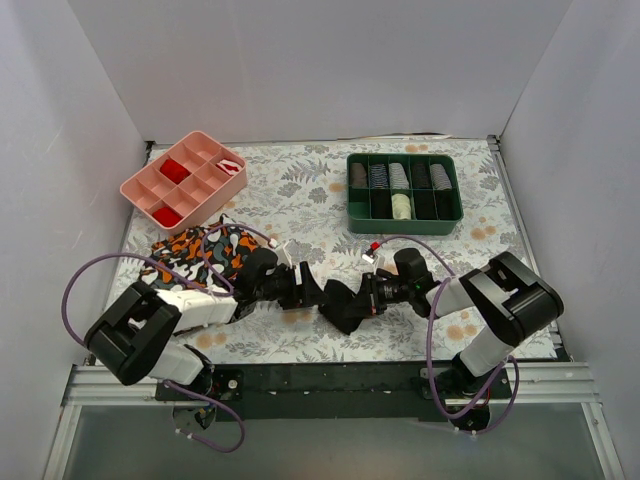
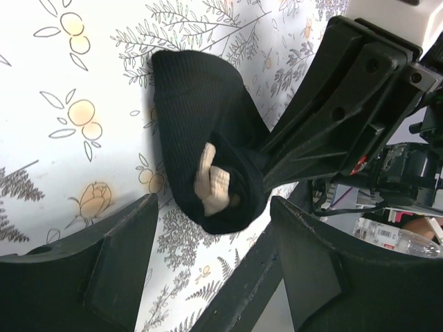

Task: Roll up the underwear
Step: Roll the underwear to the center of the board.

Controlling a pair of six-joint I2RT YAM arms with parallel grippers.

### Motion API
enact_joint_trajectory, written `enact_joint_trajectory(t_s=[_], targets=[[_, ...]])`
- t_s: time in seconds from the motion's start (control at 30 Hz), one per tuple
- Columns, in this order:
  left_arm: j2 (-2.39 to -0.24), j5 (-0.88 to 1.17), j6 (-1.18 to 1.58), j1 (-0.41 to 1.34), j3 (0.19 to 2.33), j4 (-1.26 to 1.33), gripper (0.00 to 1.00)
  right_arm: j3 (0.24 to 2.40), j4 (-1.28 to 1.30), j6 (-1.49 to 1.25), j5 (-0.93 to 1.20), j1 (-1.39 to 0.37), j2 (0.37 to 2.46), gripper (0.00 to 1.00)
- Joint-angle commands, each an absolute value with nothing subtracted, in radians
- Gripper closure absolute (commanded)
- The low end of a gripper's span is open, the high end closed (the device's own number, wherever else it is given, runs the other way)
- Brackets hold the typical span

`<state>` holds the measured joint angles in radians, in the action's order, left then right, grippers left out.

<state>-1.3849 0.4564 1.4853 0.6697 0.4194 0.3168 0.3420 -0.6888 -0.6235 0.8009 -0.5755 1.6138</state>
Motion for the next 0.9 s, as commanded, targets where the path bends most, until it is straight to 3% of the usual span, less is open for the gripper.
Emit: enact_joint_trajectory(t_s=[0.0, 0.63, 0.77, 0.87], targets=[[-1.43, 0.468, 1.525, 0.68, 0.408, 0.422, 0.35, 0.305, -0.618, -0.629, 0.776, -0.58, 1.652, 0.99], [-1.413, 0.397, 1.614, 0.729, 0.342, 0.566, 0.37, 0.308, -0.638, -0.673, 0.758, -0.571, 1.655, 0.99], [-1.469, 0.382, 1.618, 0.756, 0.353, 0.586, 0.42, 0.304, -0.66, -0.689, 0.769, -0.571, 1.661, 0.99], [-1.491, 0.362, 1.624, 0.768, 0.353, 0.592, 0.51, 0.301, -0.673, -0.696, 0.775, -0.571, 1.663, 0.99]])
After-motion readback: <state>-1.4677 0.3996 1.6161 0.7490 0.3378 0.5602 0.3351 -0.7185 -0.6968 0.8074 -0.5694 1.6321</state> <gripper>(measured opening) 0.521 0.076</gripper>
